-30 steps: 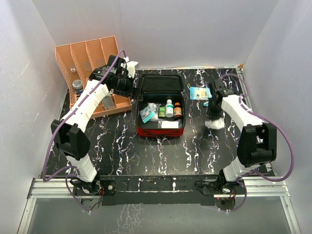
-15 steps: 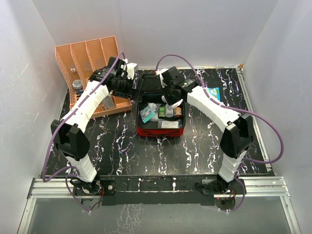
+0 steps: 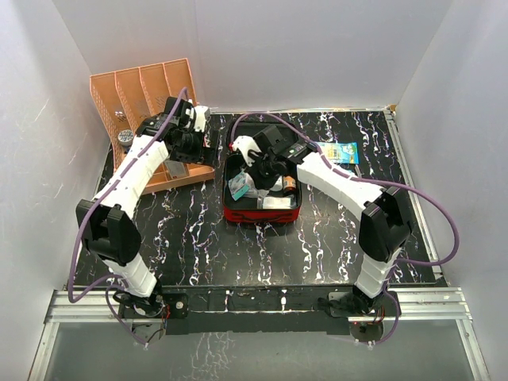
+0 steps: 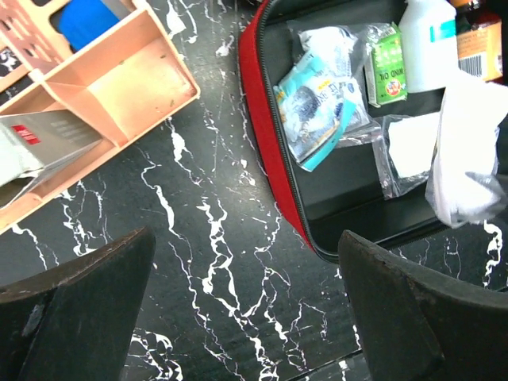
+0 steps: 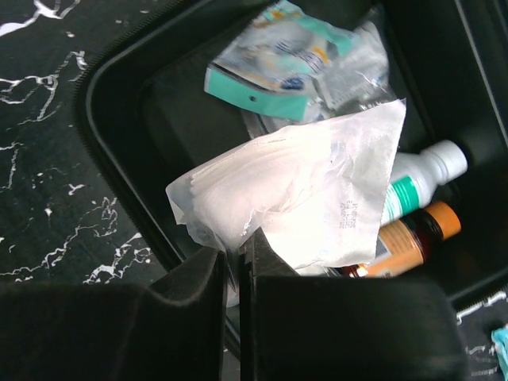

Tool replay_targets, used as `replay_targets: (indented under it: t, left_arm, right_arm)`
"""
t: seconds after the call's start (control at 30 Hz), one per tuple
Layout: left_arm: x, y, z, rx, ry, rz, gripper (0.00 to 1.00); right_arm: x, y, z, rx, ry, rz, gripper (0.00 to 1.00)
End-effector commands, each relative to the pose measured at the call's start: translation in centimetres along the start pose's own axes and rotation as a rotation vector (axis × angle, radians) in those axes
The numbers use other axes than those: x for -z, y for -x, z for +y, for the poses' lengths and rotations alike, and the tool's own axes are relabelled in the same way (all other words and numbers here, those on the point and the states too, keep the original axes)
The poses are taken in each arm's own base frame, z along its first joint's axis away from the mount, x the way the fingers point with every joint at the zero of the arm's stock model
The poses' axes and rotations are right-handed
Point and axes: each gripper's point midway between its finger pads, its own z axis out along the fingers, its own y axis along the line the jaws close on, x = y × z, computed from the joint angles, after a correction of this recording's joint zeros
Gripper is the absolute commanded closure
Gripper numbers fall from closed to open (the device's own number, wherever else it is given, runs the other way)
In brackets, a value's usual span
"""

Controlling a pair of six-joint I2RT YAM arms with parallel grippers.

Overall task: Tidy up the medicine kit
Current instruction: Place the medical item at the medicine box.

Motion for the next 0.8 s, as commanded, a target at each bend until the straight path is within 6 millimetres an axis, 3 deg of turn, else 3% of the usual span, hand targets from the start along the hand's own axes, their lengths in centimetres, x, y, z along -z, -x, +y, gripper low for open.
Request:
replay_targets:
  t: [0.0,0.27,0.77]
  left_arm:
    - [2.4,0.3,1.7,0.072,0.061,-0.058,0.01]
    - [2.8,-1.8,2.5,0.133,0.060,-0.028,0.01]
    - [3.1,-1.5,2.9,0.138,0.065,-0.047,0.01]
  right_arm:
    - [-0.2,3.3,1.5,0.141,0.079,-0.136,1.00]
    - [-2.5,2.8,2.8,0.247,0.165,-0.120,1.00]
    - [-6.3,-0.5,3.5,0.244,0.205,-0.009,1.00]
